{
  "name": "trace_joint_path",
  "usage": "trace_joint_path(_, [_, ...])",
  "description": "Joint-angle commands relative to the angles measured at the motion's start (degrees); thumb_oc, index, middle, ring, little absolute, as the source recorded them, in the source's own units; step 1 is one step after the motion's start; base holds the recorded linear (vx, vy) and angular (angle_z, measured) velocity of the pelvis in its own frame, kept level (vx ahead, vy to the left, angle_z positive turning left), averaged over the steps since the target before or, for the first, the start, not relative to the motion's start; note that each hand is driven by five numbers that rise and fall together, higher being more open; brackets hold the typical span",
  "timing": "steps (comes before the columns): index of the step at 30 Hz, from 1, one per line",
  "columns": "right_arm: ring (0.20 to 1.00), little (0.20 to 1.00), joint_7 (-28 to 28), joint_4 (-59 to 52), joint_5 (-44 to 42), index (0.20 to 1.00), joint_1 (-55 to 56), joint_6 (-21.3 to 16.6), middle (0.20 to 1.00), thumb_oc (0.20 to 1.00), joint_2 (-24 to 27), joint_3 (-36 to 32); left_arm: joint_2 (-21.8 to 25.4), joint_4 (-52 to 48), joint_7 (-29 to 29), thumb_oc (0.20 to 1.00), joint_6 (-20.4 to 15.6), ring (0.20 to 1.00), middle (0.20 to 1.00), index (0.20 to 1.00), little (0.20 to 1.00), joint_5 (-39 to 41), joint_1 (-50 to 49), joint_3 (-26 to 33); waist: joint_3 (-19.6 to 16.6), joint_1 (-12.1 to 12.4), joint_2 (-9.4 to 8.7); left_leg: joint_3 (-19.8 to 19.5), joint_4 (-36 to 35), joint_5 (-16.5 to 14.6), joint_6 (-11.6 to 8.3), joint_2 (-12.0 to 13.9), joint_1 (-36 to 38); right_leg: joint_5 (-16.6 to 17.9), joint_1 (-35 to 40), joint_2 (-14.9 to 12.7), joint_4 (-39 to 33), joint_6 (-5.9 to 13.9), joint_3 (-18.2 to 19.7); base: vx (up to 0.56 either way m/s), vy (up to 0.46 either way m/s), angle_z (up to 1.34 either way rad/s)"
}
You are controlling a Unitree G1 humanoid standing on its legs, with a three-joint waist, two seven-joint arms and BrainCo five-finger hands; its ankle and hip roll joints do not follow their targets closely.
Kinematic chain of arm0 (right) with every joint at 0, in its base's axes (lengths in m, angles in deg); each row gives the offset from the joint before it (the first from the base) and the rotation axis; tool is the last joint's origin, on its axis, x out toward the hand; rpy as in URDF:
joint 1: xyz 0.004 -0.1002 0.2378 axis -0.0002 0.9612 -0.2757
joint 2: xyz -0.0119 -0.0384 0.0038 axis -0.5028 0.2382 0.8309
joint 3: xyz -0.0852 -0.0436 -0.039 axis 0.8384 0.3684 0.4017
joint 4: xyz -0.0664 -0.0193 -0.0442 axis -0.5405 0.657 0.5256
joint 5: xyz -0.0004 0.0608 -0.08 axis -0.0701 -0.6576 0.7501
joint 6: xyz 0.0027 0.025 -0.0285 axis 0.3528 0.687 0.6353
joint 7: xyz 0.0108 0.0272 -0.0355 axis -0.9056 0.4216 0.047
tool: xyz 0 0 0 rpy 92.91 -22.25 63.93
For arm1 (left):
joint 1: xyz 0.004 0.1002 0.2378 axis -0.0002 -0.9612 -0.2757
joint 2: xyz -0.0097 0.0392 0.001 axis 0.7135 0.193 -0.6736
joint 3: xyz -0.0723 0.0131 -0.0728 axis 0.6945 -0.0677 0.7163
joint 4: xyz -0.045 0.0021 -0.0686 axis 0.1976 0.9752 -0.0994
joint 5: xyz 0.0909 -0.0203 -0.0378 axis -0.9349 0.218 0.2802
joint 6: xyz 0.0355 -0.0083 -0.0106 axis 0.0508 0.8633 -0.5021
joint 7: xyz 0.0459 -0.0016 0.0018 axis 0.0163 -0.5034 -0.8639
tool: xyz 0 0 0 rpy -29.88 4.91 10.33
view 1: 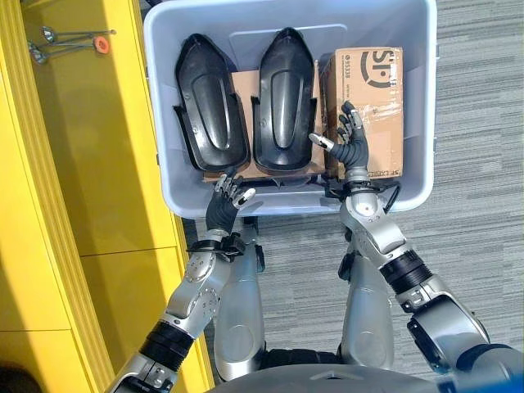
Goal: Move parts from the plastic box to the shelf.
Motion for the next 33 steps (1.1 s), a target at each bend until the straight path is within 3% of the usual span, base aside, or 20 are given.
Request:
trace_joint_path(1, [1.000,1.000,0.92,-0.45,3.10,1.000,-2.12,-1.58,1.000,1.000,-1.54,-1.54,0.79,-5.05,-0.91,1.000,-2.75,1.000,1.000,1.000,1.000,-1.04,-1.01,-1.23,-0.88,0.27,1.19,0.57,-0.26,0.32,1.81,-0.01,-2.61,-5.19,0.11,-2.54,4.41,1.10,-1.22,0.00,0.000,0.00])
trace_joint_path(12, [1.000,1.000,1.26,0.09,4.68,1.000,-3.30,-1.60,1.000,1.000,-1.29,-1.15,0.52,-4.73,-1.34,1.000,-2.94,1.000,1.000,1.000,1.000,-0.76,-0.10,-1.33,-0.88,0.50,0.72,-0.28,-0.35,0.56,1.83,0.01,-4.15,-5.58,-0.94,-2.27,5.01,1.03,-1.76,0.00,-0.005,0.01])
trace_joint_path(25, [1.000,1.000,-1.34,-11.73,3.85,1.000,-0.24,-3.81,1.000,1.000,-0.99,0.07,0.43,-5.04,-1.99,1.000,-2.60,1.000,1.000,1.000,1.000,-1.20,0.52,-0.39,-0.88,0.07,-0.63,-0.68,-0.25,0.37,1.95,-0.33,-3.85,-5.53,0.41,-2.32,4.51,0.98,-2.17,0.00,0.004,0.04])
trace_joint_path(33, [1.000,1.000,-1.59,-12.25,3.30,1.000,0.06,-3.95,1.000,1.000,-1.07,0.53,0.26,-5.09,-2.54,1.000,-2.55,1.000,1.000,1.000,1.000,-1.02,0.44,-0.41,-0.88,0.05,-0.74,-0.67,-0.26,0.39,2.01,-0.41,-3.96,-5.52,0.25,-2.23,4.51,0.88,-1.95,0.00,0.000,0.00])
